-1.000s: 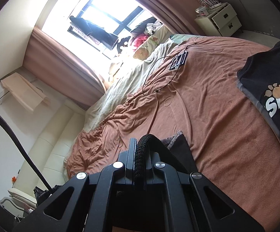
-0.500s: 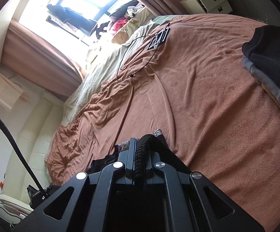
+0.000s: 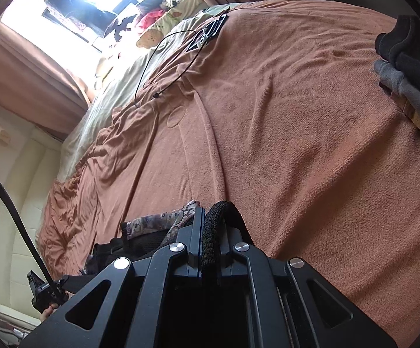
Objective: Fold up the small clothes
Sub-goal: 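Lower the hem onto the shirt and open both grippers, then move both grippers to the new folded edge and close on it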
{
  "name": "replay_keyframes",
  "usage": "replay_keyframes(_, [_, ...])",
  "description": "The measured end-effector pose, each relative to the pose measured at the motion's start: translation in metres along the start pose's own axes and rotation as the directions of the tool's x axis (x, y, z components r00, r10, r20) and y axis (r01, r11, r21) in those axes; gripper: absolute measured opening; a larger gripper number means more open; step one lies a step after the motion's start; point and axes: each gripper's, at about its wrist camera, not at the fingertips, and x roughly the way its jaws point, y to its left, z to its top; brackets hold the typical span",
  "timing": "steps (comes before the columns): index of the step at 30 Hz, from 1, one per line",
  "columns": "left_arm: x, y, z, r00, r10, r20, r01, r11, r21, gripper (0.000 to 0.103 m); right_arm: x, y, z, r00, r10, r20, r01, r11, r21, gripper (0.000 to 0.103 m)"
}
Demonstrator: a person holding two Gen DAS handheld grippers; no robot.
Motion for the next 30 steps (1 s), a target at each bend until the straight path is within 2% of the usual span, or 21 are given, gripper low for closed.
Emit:
replay_keyframes(2, [0.010,-0.004,0.000,0.999,0.040,-0.037,-0.039,0.998,0.039,0.006,0.000,0.009,0.001,1.000,-0.013,-0.010,0.013,1.000,-0.023,0.009])
replay_keyframes(3, [0.012,-0.007,0.000,0.998,0.051,-0.048,-0.049,0.997,0.058,0.008,-0.001,0.012,0.001,1.000,-0.017,-0.012,0.017,0.999,-0.037,0.019])
replay_keyframes(4, [0.012,-0.009,-0.001,0.996,0.064,-0.058,-0.059,0.995,0.077,0.016,-0.004,0.017,0.000,1.000,-0.023,-0.013,0.022,0.998,-0.058,0.028])
replay_keyframes(5, [0.010,-0.012,-0.002,0.995,0.077,-0.063,-0.071,0.993,0.099,0.031,-0.005,0.021,0.001,0.999,-0.035,-0.008,0.034,0.996,-0.081,0.055])
replay_keyframes(6, [0.007,-0.015,-0.003,0.994,0.093,-0.059,-0.085,0.989,0.123,0.048,-0.008,0.025,0.000,0.999,-0.049,0.005,0.049,0.993,-0.104,0.074])
replay_keyframes(8, [-0.002,-0.023,-0.006,0.993,0.116,-0.035,-0.108,0.977,0.184,0.066,-0.016,0.031,-0.005,0.997,-0.078,0.021,0.081,0.984,-0.161,0.075])
replay_keyframes(9, [-0.005,-0.026,-0.007,0.991,0.130,-0.035,-0.120,0.969,0.214,0.073,-0.018,0.034,-0.007,0.995,-0.096,0.012,0.096,0.978,-0.185,0.075])
replay_keyframes(10, [-0.006,-0.029,-0.008,0.989,0.144,-0.041,-0.131,0.962,0.238,0.074,-0.018,0.036,-0.009,0.993,-0.115,0.005,0.114,0.972,-0.206,0.075])
replay_keyframes(15, [-0.009,-0.038,-0.019,0.965,0.251,-0.073,-0.204,0.898,0.391,0.075,-0.018,0.050,-0.022,0.980,-0.197,-0.043,0.171,0.925,-0.340,0.075])
replay_keyframes(18, [-0.006,-0.038,-0.027,0.949,0.301,-0.093,-0.228,0.861,0.456,0.075,-0.015,0.061,-0.034,0.965,-0.252,-0.069,0.199,0.881,-0.430,0.075])
replay_keyframes(22, [0.001,-0.038,-0.041,0.919,0.381,-0.104,-0.267,0.794,0.547,0.075,-0.012,0.069,-0.044,0.951,-0.295,-0.092,0.213,0.841,-0.497,0.075])
replay_keyframes(25, [0.009,-0.038,-0.050,0.900,0.421,-0.116,-0.276,0.755,0.595,0.075,-0.006,0.071,-0.047,0.937,-0.335,-0.101,0.231,0.809,-0.541,0.075])
replay_keyframes(28, [0.021,-0.037,-0.056,0.868,0.487,-0.100,-0.323,0.705,0.632,0.075,0.009,0.071,-0.049,0.913,-0.391,-0.116,0.260,0.778,-0.572,0.075])
replay_keyframes(30, [0.031,-0.037,-0.056,0.856,0.507,-0.098,-0.336,0.691,0.640,0.075,0.022,0.070,-0.047,0.898,-0.422,-0.127,0.275,0.762,-0.587,0.075])
